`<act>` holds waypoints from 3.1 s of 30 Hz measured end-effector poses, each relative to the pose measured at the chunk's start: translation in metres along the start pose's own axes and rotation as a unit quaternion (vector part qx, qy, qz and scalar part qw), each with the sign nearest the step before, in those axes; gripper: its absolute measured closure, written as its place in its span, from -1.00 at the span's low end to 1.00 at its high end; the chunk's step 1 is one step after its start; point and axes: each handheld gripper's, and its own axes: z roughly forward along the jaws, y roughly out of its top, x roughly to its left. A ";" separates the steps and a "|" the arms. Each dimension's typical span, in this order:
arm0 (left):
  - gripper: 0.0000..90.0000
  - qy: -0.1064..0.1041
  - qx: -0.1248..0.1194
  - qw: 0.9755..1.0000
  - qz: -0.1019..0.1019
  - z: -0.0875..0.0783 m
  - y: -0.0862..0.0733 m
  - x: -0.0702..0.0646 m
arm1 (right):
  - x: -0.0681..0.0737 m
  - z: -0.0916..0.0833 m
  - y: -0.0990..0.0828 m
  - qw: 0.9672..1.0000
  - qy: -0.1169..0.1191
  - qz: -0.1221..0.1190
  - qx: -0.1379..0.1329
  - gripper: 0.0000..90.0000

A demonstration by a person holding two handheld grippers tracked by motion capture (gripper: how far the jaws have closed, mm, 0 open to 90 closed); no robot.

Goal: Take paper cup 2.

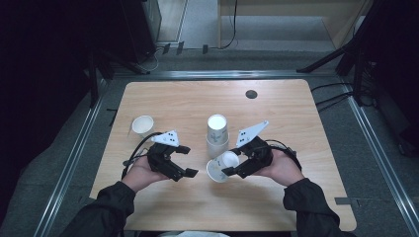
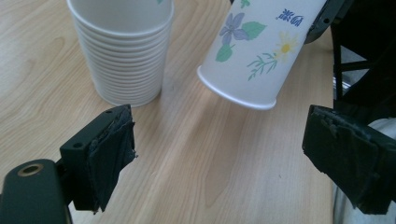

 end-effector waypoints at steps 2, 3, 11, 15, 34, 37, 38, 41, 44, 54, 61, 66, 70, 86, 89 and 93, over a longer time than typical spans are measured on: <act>-0.79 -0.006 -0.003 1.000 0.003 0.002 0.001 -0.001 | 0.000 0.001 0.002 1.000 0.005 0.002 -0.007 -0.22; -0.79 -0.008 -0.004 1.000 0.003 0.002 0.001 -0.002 | 0.000 0.001 0.003 1.000 0.007 0.000 -0.012 -0.22; -0.79 -0.020 -0.016 1.000 0.011 0.009 0.003 -0.006 | 0.003 0.004 0.010 0.999 0.022 0.002 -0.035 -0.22; -0.79 -0.033 -0.023 0.999 0.018 0.013 0.004 -0.009 | 0.005 0.006 0.012 0.999 0.031 0.002 -0.039 -0.22; -0.71 -0.044 -0.037 0.997 0.050 0.019 0.005 -0.019 | 0.012 0.007 0.023 0.995 0.063 0.011 -0.075 -0.22; -0.70 -0.046 -0.042 0.997 0.051 0.019 0.005 -0.019 | 0.012 0.006 0.025 0.994 0.067 0.012 -0.082 -0.22; -0.69 -0.046 -0.042 0.997 0.052 0.019 0.005 -0.019 | 0.012 0.006 0.025 0.994 0.067 0.013 -0.082 -0.22; -0.67 -0.043 -0.043 0.996 0.059 0.018 0.005 -0.021 | 0.011 0.006 0.025 0.994 0.071 0.018 -0.085 -0.22; -0.58 -0.035 -0.046 0.996 0.068 0.017 0.004 -0.022 | 0.011 0.007 0.025 0.994 0.074 0.022 -0.083 -0.22; -0.38 -0.046 -0.042 0.995 0.073 0.017 0.004 -0.023 | 0.011 0.008 0.025 0.994 0.079 0.024 -0.078 -0.21; -0.33 -0.043 -0.037 0.996 0.074 0.016 0.005 -0.022 | 0.011 0.008 0.025 0.994 0.076 0.024 -0.078 -0.23; -0.33 -0.047 -0.026 0.997 0.063 0.011 0.005 -0.017 | 0.009 0.005 0.023 0.995 0.058 0.027 -0.082 -0.37; -0.33 -0.050 -0.006 0.997 0.057 0.005 0.007 -0.013 | 0.009 0.000 0.017 0.996 0.042 0.024 -0.077 -0.37; -0.33 -0.037 0.113 0.988 0.099 -0.005 0.026 -0.006 | 0.017 0.001 -0.002 1.000 0.010 0.003 -0.025 -0.38; -0.33 -0.038 0.139 0.984 0.109 -0.004 0.034 -0.007 | 0.017 0.002 -0.003 1.000 0.010 0.003 -0.023 -0.38; -0.34 -0.042 0.174 0.977 0.114 0.000 0.041 -0.007 | 0.017 0.004 -0.003 1.000 0.006 -0.003 -0.022 -0.38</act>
